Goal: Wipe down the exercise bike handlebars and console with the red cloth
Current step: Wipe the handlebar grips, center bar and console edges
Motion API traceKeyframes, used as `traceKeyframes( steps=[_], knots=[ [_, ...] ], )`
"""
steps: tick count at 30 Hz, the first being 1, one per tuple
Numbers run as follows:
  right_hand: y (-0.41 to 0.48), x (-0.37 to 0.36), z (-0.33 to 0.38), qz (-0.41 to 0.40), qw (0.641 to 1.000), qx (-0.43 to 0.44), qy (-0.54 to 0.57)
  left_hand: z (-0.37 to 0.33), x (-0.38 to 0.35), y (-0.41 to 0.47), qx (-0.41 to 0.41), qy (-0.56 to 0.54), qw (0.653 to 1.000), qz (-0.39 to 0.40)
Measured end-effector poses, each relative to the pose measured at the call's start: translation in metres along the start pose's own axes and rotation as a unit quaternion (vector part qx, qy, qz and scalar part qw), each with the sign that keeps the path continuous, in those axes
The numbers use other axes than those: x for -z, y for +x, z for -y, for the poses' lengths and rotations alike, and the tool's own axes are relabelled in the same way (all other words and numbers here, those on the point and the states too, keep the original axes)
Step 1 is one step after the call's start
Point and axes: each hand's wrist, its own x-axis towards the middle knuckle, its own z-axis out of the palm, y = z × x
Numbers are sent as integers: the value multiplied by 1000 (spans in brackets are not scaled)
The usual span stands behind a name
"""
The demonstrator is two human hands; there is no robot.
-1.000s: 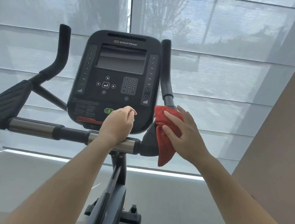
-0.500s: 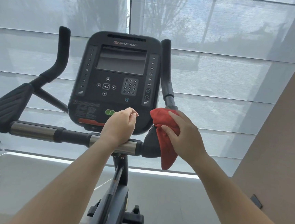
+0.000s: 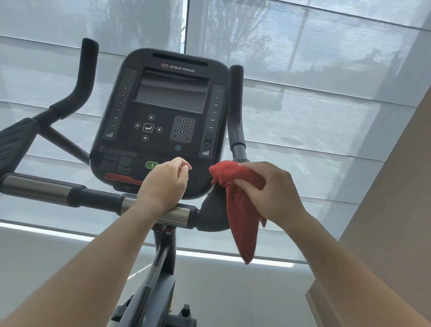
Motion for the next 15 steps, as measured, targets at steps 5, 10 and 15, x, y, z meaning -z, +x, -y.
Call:
traceKeyframes(
  steps=[5,10,15],
  knots=[
    [42,1,-1,0,1000,5,-31,-1,2,0,11,-16,1000,-12],
    [51,-19,-9,134,982,-10,-135,0,4,0,17,-34,999,-35],
    [51,-30,-7,168,977,49,-122,1,3,1,10,-32,999,-40]
  ],
)
